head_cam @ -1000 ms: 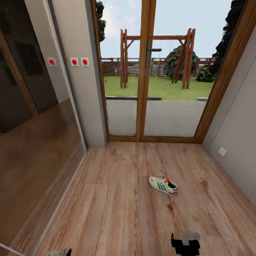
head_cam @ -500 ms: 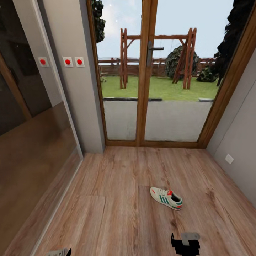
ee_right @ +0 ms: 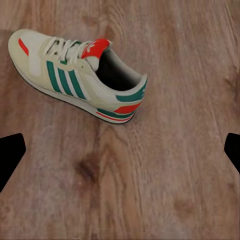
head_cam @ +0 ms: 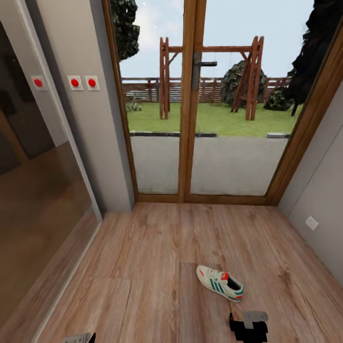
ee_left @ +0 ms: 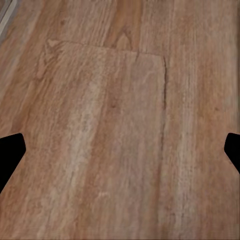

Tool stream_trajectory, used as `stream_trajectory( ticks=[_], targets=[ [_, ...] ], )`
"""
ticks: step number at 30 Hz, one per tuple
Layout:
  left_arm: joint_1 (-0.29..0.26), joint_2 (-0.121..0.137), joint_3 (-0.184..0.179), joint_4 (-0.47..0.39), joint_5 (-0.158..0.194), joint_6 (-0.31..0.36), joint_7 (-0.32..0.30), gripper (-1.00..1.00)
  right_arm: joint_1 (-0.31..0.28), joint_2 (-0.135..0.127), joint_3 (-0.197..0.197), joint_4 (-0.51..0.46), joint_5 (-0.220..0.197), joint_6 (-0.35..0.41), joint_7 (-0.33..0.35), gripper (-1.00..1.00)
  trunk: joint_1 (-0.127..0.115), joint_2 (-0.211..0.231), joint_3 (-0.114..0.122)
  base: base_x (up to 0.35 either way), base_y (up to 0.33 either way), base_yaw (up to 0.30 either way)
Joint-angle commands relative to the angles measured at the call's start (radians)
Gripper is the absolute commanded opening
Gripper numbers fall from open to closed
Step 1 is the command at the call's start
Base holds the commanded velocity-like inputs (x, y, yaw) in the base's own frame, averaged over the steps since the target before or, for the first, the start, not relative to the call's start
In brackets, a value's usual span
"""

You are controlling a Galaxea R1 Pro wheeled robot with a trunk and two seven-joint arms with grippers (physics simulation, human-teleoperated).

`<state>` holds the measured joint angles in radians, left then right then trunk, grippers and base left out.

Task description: Pick up the two gym shoes and the two sandals from the corridor floor and place them onto the hallstand (shoe rack) in the corridor, making sure they are on the rack and not on the floor. Arrange them so the two gym shoes are next to each other and the two sandals are next to each other.

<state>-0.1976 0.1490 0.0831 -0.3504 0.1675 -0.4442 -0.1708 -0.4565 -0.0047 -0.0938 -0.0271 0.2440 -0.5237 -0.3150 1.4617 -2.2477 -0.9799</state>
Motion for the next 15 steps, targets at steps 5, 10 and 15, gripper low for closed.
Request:
stream_trajectory(
  ticks=[5,10,15],
  targets=[
    [0.000,0.000,0.004,0.001,0.009,-0.001,-0.010,1.00,-0.001,0.000,-0.008,0.001,0.011,-0.003,-0.003,1.00,0.000,0.000,-0.001,0.276,-0.162,0.000],
    [0.000,0.000,0.004,0.001,0.009,-0.001,-0.010,1.00,-0.001,0.000,-0.008,0.001,0.011,-0.003,-0.003,1.00,0.000,0.000,-0.001,0.243,-0.180,0.000],
    [0.000,0.000,0.004,0.001,0.009,-0.001,-0.010,1.00,-0.001,0.000,-0.008,0.001,0.011,-0.003,-0.003,1.00,0.000,0.000,-0.001,0.205,-0.206,0.000]
  ],
)
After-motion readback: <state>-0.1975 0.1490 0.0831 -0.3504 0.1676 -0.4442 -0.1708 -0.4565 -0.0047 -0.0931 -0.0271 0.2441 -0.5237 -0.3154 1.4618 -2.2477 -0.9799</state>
